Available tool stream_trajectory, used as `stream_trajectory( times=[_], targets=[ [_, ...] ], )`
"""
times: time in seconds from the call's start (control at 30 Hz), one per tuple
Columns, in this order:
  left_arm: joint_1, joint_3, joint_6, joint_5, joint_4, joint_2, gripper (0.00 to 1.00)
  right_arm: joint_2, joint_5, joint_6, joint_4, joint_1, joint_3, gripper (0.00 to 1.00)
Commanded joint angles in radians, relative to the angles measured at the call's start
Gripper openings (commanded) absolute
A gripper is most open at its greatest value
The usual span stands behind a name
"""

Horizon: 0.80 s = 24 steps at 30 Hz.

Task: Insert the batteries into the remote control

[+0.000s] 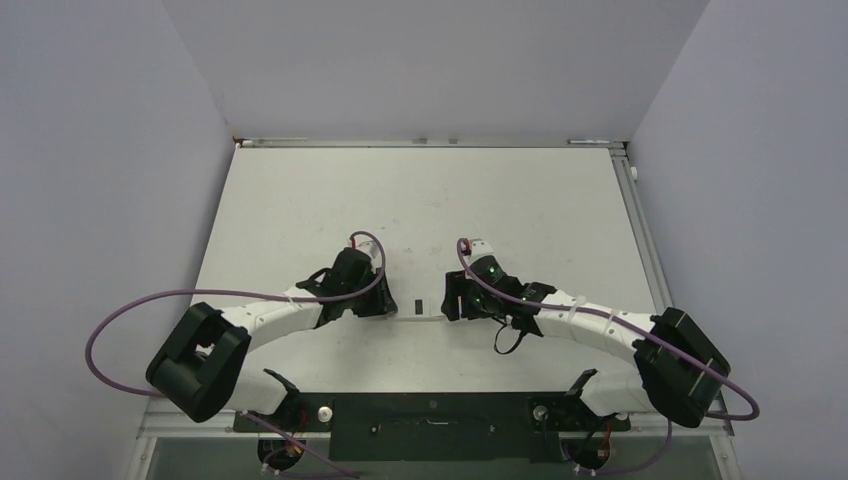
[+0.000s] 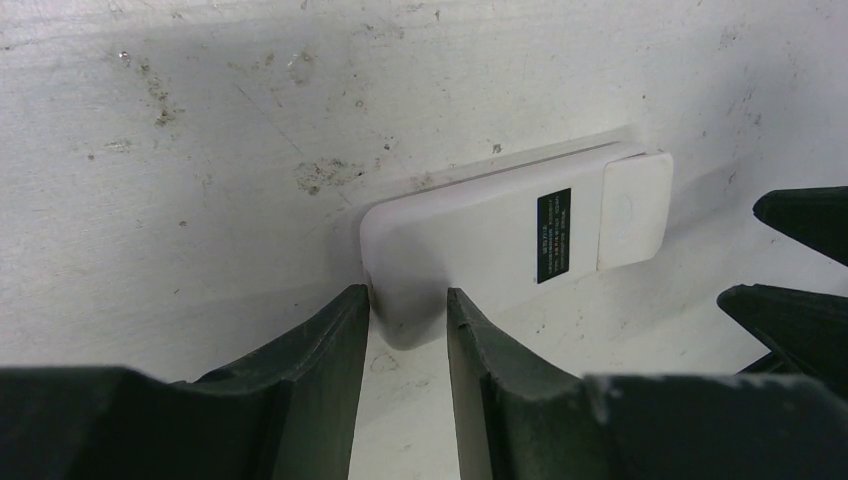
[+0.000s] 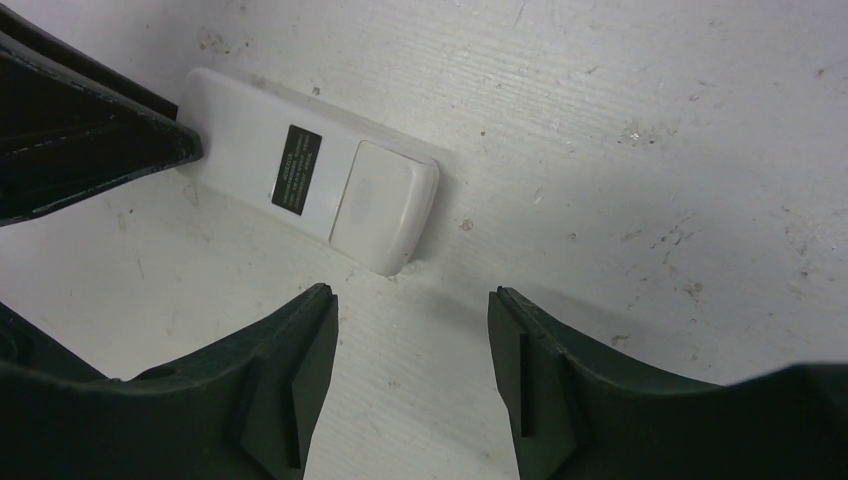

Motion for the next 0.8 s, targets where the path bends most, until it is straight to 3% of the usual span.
stream_trajectory(
  times=[0.0,0.77],
  targets=[
    [-0.005,-0.010,-0.006,0.009,0.054,-0.035,0.31,0.027,0.061,0.018,0.053,0.009,0.052,0.55],
    [-0.007,-0.026,-0.001,0.036,0.068,-0.036,0.31,0.180,0.133,0.033,0.074,0.034,0.131,0.35]
  ],
)
